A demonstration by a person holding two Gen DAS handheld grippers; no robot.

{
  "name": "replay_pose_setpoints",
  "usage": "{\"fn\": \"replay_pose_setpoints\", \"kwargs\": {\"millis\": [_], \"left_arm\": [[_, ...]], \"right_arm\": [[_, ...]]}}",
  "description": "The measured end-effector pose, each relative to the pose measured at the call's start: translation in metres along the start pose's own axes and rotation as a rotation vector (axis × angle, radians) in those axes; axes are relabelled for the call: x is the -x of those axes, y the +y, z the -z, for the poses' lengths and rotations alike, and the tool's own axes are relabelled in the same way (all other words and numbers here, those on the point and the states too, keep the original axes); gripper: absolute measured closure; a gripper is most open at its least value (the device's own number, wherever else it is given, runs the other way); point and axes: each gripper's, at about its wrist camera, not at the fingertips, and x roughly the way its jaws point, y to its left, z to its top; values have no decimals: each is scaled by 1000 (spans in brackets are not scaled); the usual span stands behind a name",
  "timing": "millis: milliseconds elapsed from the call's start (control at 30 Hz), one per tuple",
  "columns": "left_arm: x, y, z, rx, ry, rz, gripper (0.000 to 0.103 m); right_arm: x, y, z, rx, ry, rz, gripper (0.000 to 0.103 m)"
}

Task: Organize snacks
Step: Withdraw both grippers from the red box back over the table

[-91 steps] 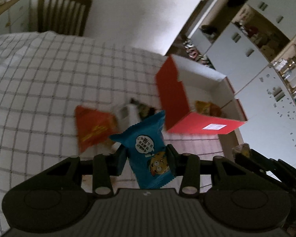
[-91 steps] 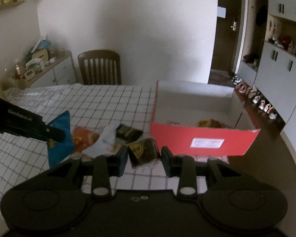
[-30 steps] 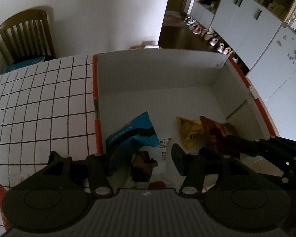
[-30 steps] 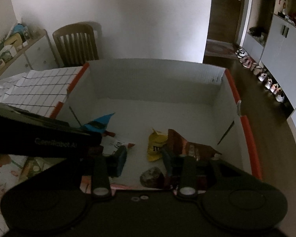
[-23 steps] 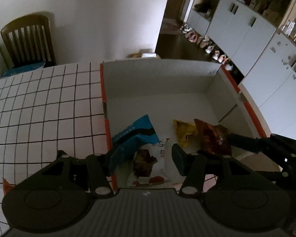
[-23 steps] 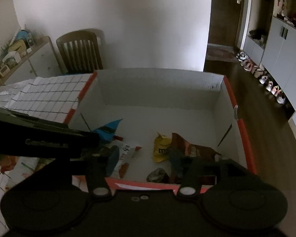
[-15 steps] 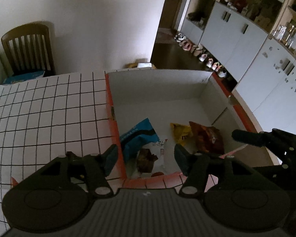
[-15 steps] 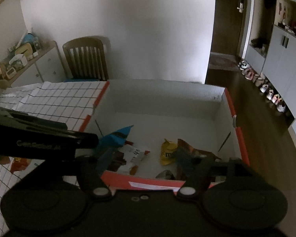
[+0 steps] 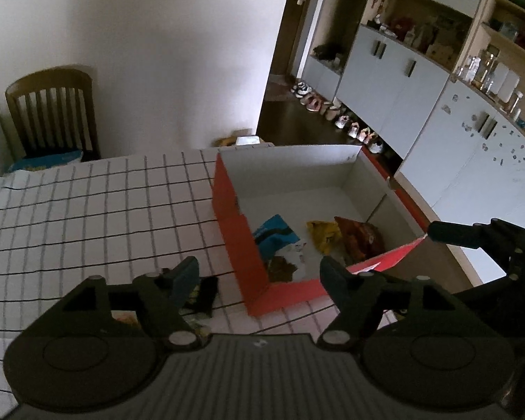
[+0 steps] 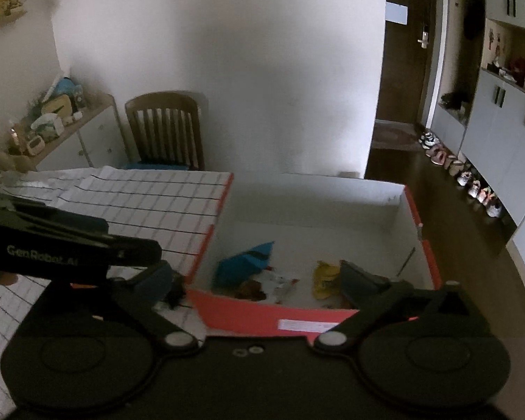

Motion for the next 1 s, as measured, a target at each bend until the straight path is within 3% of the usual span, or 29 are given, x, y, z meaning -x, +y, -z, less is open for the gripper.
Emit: {"fn": "replay_pose_setpoints", "kwargs": {"millis": [167,267,433,500,567,733,1000], "left_arm": [[26,23,9,-12,-17,-2,26],[40,41,16,-3,-25,2,18],[57,73,27,31,-32,1,17],[63,87,32,45,-41,-6,5],[69,98,37,61,-59,-9,1],[78,122,51,89,-76,-26,1],[73,155,93,151,-25,-87,1]], "right_arm": [[13,27,4,-1,-23,-16,0],[20,41,5,-4,-34,-22,0],[24,66,14,-21,-31,-41,0],[25,79,19,-16,-23,-48,0],[25,89,24,-6,-18,-51,0],[21,117,38,7,6,-69,0],[6,151,64,25,43,-107,2]]}}
